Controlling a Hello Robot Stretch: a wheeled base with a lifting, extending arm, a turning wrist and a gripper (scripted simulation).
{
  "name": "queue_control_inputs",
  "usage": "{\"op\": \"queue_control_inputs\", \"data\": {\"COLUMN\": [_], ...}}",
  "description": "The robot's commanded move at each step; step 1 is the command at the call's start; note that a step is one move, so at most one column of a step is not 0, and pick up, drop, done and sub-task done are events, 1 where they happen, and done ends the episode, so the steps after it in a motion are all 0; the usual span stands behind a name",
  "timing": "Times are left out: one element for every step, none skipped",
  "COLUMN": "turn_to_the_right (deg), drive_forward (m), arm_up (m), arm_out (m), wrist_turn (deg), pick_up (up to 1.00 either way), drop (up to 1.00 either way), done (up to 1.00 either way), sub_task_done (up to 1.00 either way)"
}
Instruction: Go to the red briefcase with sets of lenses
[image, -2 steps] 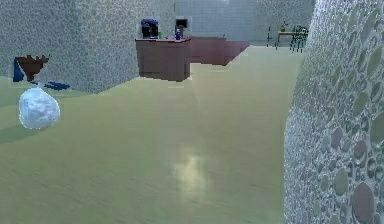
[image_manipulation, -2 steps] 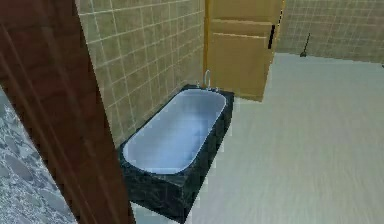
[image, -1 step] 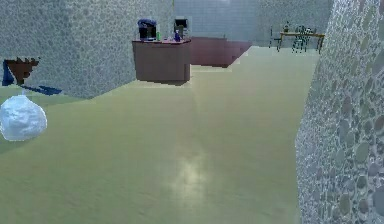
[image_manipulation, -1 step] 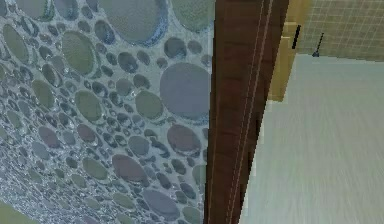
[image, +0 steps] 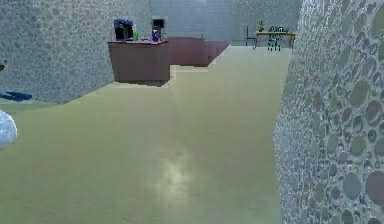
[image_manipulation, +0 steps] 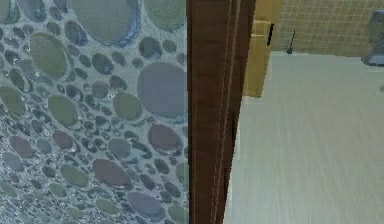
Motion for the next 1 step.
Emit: {"op": "queue_control_inputs", "data": {"turn_to_the_right": [0.0], "drive_forward": [1.00], "arm_up": [0.00], "arm_out": [0.00], "wrist_turn": [0.0], "pick_up": [0.00], "drop": [0.00], "done": [0.00], "sub_task_done": [0.00]}}
